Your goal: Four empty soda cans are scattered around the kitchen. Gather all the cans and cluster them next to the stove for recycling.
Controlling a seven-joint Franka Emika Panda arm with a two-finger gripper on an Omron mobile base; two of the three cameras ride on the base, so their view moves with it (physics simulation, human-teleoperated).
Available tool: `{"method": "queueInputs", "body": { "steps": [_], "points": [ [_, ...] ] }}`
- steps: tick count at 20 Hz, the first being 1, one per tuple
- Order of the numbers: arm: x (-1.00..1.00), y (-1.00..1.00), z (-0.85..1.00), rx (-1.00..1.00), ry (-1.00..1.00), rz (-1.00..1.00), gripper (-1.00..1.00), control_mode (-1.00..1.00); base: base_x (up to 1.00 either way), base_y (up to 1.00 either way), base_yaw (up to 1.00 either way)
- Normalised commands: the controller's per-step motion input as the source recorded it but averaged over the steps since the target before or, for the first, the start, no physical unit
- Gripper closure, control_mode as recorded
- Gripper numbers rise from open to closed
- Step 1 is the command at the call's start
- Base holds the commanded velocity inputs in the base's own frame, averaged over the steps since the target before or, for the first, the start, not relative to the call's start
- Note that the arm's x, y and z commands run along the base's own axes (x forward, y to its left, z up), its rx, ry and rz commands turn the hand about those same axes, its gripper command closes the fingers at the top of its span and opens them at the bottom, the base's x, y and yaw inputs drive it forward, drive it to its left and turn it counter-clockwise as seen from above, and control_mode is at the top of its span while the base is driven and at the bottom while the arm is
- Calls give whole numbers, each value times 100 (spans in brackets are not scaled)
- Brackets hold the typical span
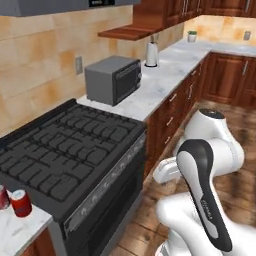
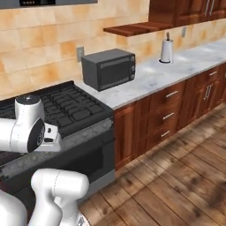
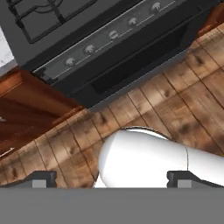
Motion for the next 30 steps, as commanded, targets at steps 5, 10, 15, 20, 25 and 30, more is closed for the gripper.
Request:
{"method": "queueInputs", "body": {
  "steps": [5, 10, 15, 20, 25, 30],
  "points": [
    [0, 0, 0, 0, 0, 0, -100, 100, 62, -40, -60],
    [0, 0, 0, 0, 0, 0, -100, 100, 100, -44, -38],
    [0, 0, 0, 0, 0, 0, -100, 100, 100, -82, -19],
    [0, 0, 0, 0, 0, 0, -100, 100, 100, -100, -25],
    [0, 0, 0, 0, 0, 0, -100, 100, 100, -100, -22],
    [0, 0, 0, 0, 0, 0, -100, 100, 100, -48, -25]
  ]
}}
